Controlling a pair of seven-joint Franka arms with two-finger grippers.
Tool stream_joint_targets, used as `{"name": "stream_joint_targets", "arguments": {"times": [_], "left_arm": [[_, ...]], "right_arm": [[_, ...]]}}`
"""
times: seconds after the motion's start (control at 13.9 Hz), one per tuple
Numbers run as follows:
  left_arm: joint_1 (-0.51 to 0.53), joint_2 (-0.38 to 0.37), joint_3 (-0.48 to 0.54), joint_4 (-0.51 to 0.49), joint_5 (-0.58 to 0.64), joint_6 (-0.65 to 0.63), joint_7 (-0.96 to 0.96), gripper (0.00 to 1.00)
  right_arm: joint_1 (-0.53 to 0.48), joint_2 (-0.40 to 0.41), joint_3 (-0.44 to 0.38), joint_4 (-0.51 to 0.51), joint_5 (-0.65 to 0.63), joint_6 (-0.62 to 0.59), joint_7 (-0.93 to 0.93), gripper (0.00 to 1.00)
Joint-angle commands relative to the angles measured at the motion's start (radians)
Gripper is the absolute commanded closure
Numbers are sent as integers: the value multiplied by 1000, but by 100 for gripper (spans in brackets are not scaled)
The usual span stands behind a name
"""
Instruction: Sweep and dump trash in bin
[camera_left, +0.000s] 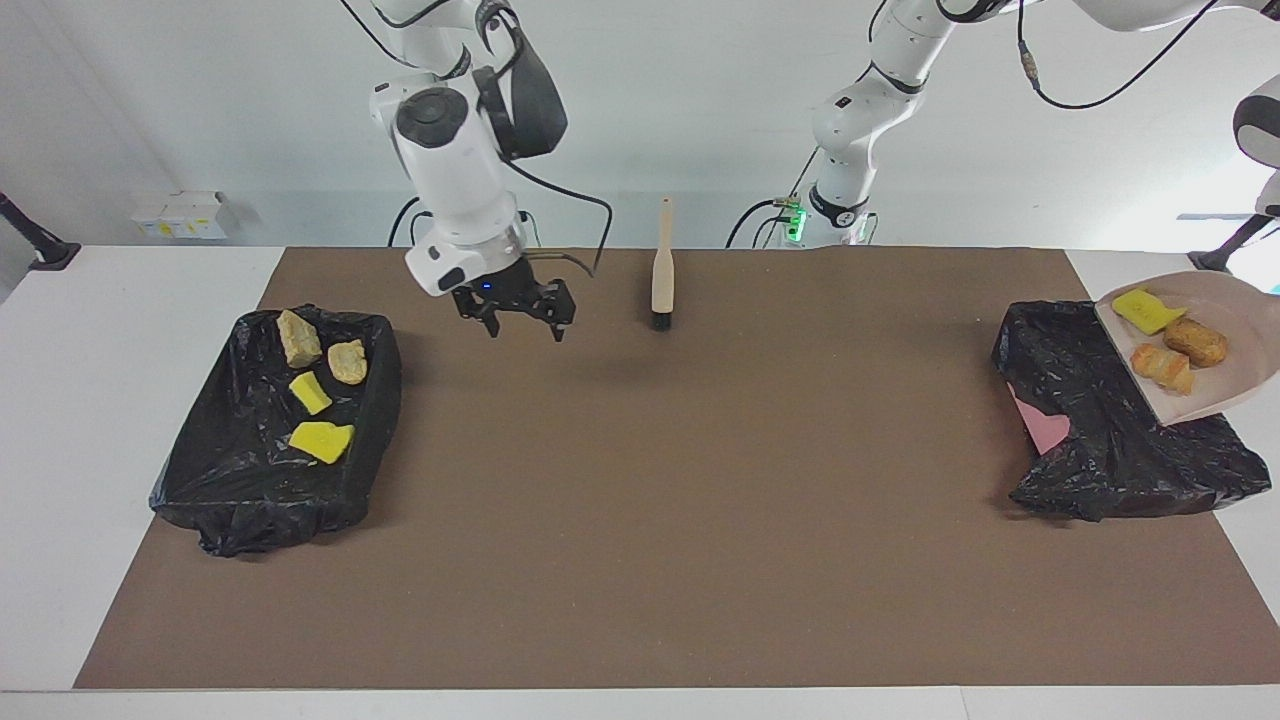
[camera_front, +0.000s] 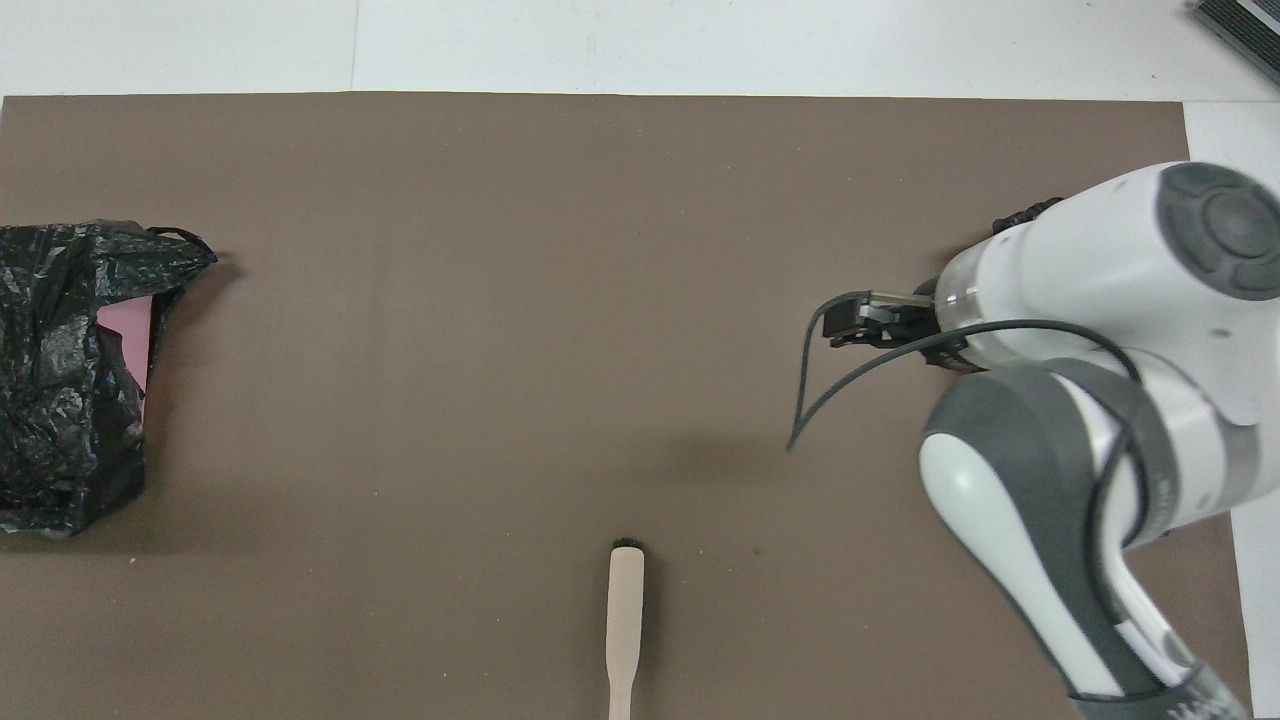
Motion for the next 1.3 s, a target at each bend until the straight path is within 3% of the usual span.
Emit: {"name": "stream_joint_targets", "arguments": {"times": [0.0, 0.22, 0.58, 0.79, 1.22], "left_arm": [[-59, -107, 10, -146, 174, -5, -175, 100], [-94, -169, 10, -236, 289, -37, -312, 100], [-111, -190, 8, -234, 414, -88, -357, 100], [-155, -206, 7, -228, 448, -132, -363, 100], [-319, -209, 2, -227, 460, -355, -491, 100]], "right_arm": [[-67, -74, 13, 39, -127, -74, -84, 0], [-115, -80, 13, 185, -140, -273, -132, 0], [-129, -83, 5, 312, -147, -482, -131, 0], [-143, -83, -24, 317, -146, -506, -135, 0], [-144, -103, -38, 314, -120, -543, -135, 0]]}}
